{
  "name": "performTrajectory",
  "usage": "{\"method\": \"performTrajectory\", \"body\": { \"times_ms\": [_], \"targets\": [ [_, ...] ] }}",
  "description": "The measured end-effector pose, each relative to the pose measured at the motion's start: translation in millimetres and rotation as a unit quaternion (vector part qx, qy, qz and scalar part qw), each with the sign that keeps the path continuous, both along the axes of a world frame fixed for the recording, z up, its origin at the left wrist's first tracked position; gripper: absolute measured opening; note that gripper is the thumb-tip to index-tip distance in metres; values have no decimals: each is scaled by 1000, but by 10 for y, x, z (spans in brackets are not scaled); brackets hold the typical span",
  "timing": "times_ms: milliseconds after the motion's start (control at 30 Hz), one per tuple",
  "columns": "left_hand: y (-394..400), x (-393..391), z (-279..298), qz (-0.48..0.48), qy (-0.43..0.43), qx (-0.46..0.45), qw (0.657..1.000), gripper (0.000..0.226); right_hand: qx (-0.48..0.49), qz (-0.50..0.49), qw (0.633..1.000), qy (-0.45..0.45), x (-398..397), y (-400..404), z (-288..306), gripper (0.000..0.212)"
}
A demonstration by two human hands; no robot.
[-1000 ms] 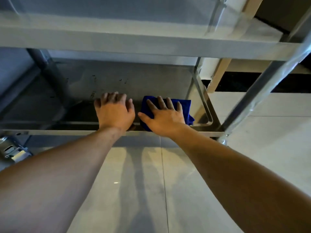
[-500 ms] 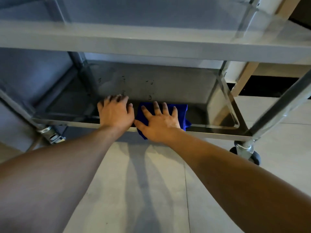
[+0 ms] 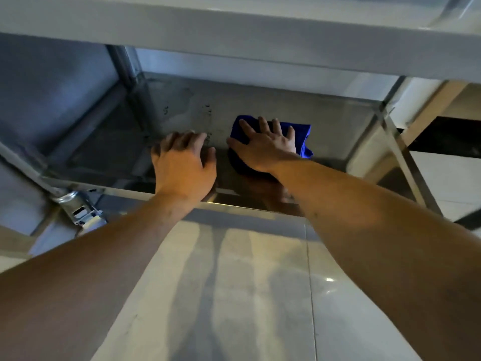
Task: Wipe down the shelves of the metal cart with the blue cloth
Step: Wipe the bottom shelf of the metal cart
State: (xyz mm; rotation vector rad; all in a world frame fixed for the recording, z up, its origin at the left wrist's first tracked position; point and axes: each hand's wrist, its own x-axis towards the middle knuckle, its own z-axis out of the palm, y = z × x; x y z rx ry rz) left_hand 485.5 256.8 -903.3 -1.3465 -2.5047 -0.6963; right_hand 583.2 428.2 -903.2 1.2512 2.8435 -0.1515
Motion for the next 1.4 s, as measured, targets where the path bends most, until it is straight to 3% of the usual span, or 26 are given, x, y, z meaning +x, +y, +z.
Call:
{"method": "performTrajectory", "body": {
  "times_ms": [433, 667, 900, 1167, 1400],
  "targets": [
    [-19, 17, -54, -8, 11, 13, 1000, 45, 22, -67, 998, 2, -582, 937, 15, 80],
    [1, 21, -64, -17, 16, 1, 1000, 45, 27, -82, 996, 3, -628, 1020, -10, 81],
    [-5, 34, -29, -10, 7, 3, 1000, 46, 26, -55, 998, 2, -519, 596, 3, 81],
    [-25, 73, -18, 29, 13, 61, 998, 27, 4, 7, 1000, 24, -22, -120, -126, 86],
    [-85, 90, -34, 11, -93, 177, 980, 24, -12, 51, 998, 27, 480, -698, -96, 83]
  ]
}}
